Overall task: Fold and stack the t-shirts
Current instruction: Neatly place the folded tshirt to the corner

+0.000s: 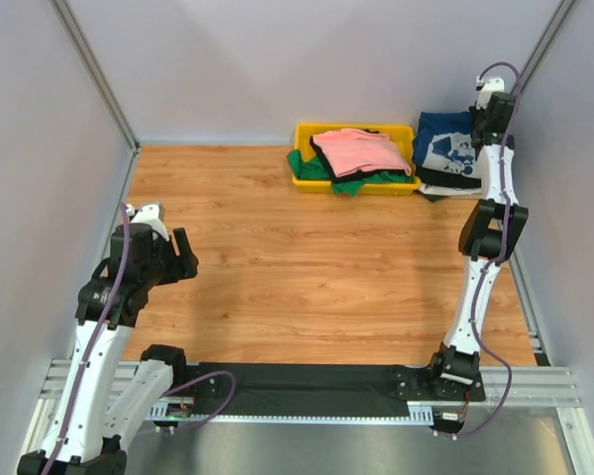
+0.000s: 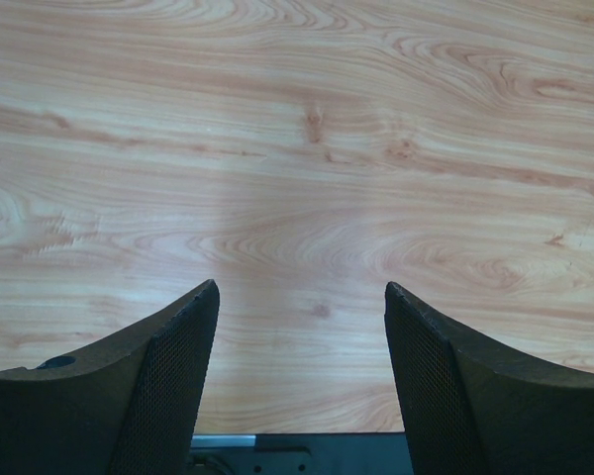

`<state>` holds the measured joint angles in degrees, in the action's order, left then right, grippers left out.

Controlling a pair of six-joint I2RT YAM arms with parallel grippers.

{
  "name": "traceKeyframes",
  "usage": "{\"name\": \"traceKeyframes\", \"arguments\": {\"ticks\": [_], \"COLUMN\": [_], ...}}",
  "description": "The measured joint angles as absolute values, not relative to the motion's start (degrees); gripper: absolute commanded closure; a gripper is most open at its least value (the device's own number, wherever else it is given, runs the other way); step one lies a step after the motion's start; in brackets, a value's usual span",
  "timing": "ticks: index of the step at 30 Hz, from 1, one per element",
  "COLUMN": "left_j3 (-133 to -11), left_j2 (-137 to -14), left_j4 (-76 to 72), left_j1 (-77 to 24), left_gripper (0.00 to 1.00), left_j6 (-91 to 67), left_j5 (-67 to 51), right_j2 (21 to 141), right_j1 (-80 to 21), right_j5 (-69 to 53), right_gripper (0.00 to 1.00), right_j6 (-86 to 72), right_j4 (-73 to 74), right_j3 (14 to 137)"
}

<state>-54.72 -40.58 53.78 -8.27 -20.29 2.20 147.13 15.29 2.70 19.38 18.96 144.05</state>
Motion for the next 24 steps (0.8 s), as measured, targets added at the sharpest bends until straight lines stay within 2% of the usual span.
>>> {"name": "traceKeyframes", "arguments": {"ticks": [3, 5, 6, 7, 8, 9, 10, 13, 16, 24], "left_j3": [-54.7, -54.7, -54.7, -54.7, -54.7, -54.7, -54.7, -54.7, -54.4, -54.3], "left_j2": [-40.8, -40.9, -40.9, -40.9, -40.9, -40.9, -40.9, -40.5, -39.6, -37.1], "left_j4": [53.8, 53.8, 53.8, 53.8, 53.8, 53.8, 53.8, 53.8, 53.8, 53.8], "left_j1": [-8.3, -8.3, -8.3, -8.3, -8.3, -8.3, -8.3, -8.3, -8.3, -8.3], "left_gripper": [0.25, 0.25, 0.25, 0.25, 0.25, 0.25, 0.25, 0.25, 0.25, 0.24], "left_j6": [-20.3, -20.3, -20.3, -20.3, -20.3, -20.3, -20.3, -20.3, -20.3, -20.5], "left_j5": [2.4, 2.6, 2.7, 2.7, 2.7, 2.7, 2.7, 2.8, 3.1, 3.6], "right_j2": [147.7, 148.0, 148.1, 148.2, 148.2, 148.2, 148.2, 147.5, 141.3, 118.4], "right_j1": [15.3, 15.3, 15.3, 15.3, 15.3, 15.3, 15.4, 15.7, 16.4, 17.4], "right_j5": [2.5, 2.6, 2.7, 3.1, 3.9, 5.2, 6.5, 9.8, 9.0, -11.2], "right_gripper": [0.99, 0.85, 0.69, 0.26, 0.11, 0.04, 0.00, 0.00, 0.00, 0.03], "right_j6": [19.4, 19.5, 19.4, 19.4, 19.1, 19.1, 18.7, 15.7, 9.3, -12.3], "right_j4": [17.6, 16.6, 16.1, 15.5, 14.7, 13.6, 12.4, 10.2, 9.6, 6.2], "right_j3": [144.0, 144.0, 144.0, 144.0, 144.0, 144.0, 144.0, 143.4, 134.1, 109.1]}}
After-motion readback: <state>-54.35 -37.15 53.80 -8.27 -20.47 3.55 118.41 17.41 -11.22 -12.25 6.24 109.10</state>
